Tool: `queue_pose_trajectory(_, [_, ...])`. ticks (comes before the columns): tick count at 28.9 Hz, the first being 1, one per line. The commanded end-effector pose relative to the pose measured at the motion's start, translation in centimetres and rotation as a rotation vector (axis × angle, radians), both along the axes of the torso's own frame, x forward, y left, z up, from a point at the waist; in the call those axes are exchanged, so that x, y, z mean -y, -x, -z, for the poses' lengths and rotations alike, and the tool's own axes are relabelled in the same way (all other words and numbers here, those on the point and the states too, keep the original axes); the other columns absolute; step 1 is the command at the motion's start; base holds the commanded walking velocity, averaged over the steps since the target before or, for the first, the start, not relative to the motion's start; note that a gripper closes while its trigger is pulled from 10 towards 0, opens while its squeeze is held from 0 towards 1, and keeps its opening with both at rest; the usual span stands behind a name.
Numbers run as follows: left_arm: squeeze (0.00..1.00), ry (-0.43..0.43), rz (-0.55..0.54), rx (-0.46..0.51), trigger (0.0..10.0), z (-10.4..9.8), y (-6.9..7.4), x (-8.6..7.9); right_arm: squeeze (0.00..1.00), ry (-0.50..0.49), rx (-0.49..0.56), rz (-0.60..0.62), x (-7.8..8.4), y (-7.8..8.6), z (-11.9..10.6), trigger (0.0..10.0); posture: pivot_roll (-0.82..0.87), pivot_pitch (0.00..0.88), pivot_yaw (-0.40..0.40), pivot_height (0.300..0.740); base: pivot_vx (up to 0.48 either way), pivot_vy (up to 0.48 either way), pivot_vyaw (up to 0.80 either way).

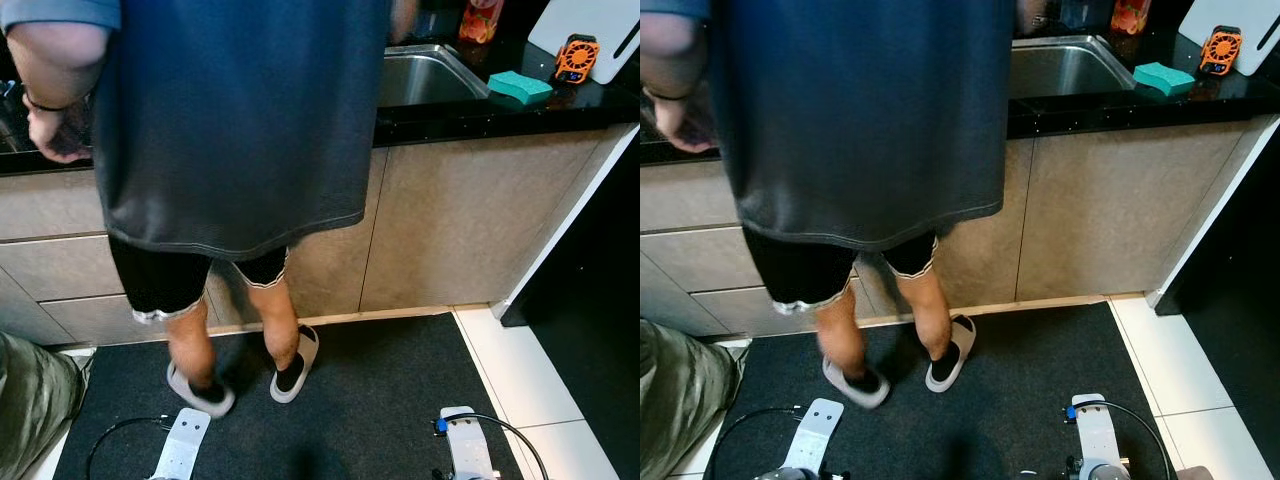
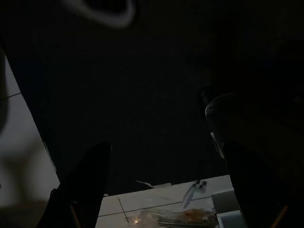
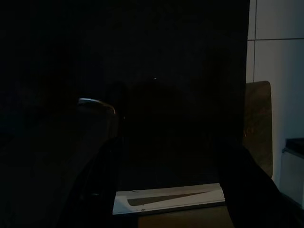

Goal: Kitchen organization

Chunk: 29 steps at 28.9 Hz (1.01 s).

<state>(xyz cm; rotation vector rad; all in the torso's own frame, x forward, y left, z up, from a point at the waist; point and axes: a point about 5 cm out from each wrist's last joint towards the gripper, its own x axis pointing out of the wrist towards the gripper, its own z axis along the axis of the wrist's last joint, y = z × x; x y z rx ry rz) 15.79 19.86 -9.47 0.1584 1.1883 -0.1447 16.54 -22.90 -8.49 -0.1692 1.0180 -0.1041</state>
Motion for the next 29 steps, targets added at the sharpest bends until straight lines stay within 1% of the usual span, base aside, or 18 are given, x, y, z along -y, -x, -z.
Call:
queue_pose_trajectory(1, [0.00, -0.013, 0.010, -0.014, 10.0, 0.05, 0.26, -0.31, 0.00, -0.004, -0.008, -0.015, -0.32, 0.30, 0.19, 10.0, -0.04, 0.012, 0.058, 0.740, 0.000, 0.000, 0.00])
queue_pose_trajectory(29, [0.00, 0.000, -0.006, -0.009, 10.0, 0.03, 0.06, 0.01, 0.00, 0.000, -0.003, -0.018, -0.05, 0.05, 0.02, 10.0, -0.05, 0.016, 0.058, 0.740, 0.000, 0.000, 0.00])
